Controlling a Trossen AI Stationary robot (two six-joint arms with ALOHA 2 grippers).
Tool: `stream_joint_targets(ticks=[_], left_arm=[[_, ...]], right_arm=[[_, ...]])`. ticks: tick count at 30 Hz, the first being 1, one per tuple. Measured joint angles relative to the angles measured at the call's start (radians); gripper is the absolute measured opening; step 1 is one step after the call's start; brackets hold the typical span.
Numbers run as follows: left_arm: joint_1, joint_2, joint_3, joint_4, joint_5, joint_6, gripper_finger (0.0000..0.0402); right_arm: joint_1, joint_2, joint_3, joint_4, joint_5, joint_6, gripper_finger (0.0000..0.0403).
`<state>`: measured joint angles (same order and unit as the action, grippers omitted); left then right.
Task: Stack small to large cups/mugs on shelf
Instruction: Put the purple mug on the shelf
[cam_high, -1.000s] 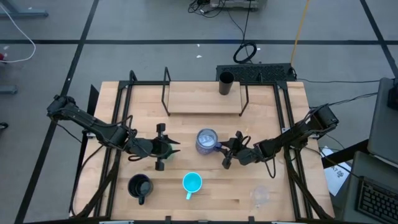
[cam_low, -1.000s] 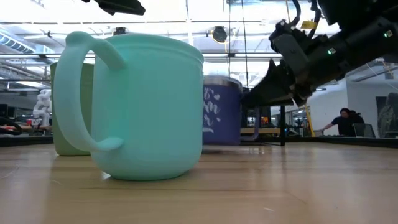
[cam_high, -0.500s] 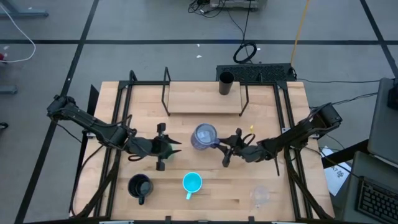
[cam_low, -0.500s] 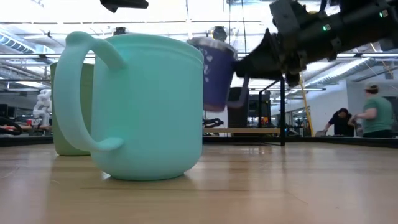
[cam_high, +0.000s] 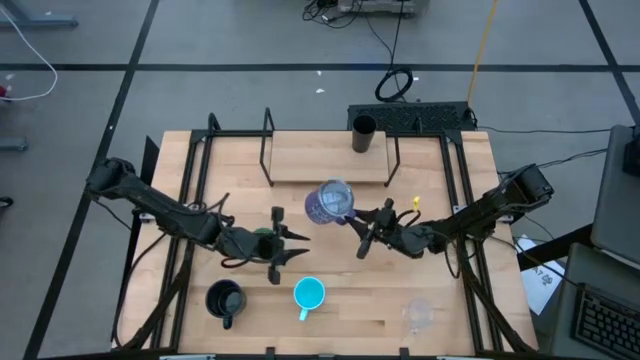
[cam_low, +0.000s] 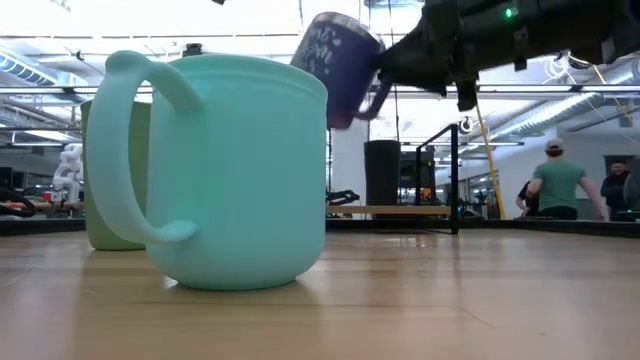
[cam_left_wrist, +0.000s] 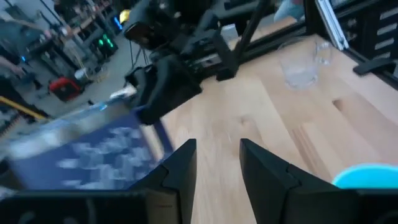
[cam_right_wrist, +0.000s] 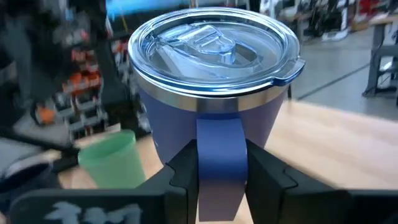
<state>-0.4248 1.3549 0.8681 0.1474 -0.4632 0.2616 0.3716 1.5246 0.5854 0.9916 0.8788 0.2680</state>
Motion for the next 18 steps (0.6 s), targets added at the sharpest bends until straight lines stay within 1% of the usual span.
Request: stream_joint_targets(ticks=[5, 9, 12, 16, 18], left_arm=[[0.001, 0.077, 0.0, 0.119, -0.009, 0.067, 0.0125], [0.008, 0.118, 0.0, 0.189, -0.047, 0.111, 0.0135], [0.021, 0.135, 0.0, 0.227, -0.093, 0.124, 0.0163], [0.043, 0.151, 0.0, 0.261, -0.165, 0.146, 0.022], [0.052, 0.151, 0.0, 0.266, -0.178, 0.146, 0.0245]], right_arm=[[-0.015, -0.001, 0.0, 0.108, 0.02, -0.078, 0.0086], [-0.036, -0.001, 0.001, 0.162, 0.043, -0.117, 0.0086], [-0.049, 0.0, 0.0, 0.199, 0.071, -0.166, 0.0086], [-0.063, -0.001, 0.0, 0.266, 0.067, -0.224, 0.0086], [-0.064, -0.001, 0.0, 0.279, 0.067, -0.248, 0.0086]])
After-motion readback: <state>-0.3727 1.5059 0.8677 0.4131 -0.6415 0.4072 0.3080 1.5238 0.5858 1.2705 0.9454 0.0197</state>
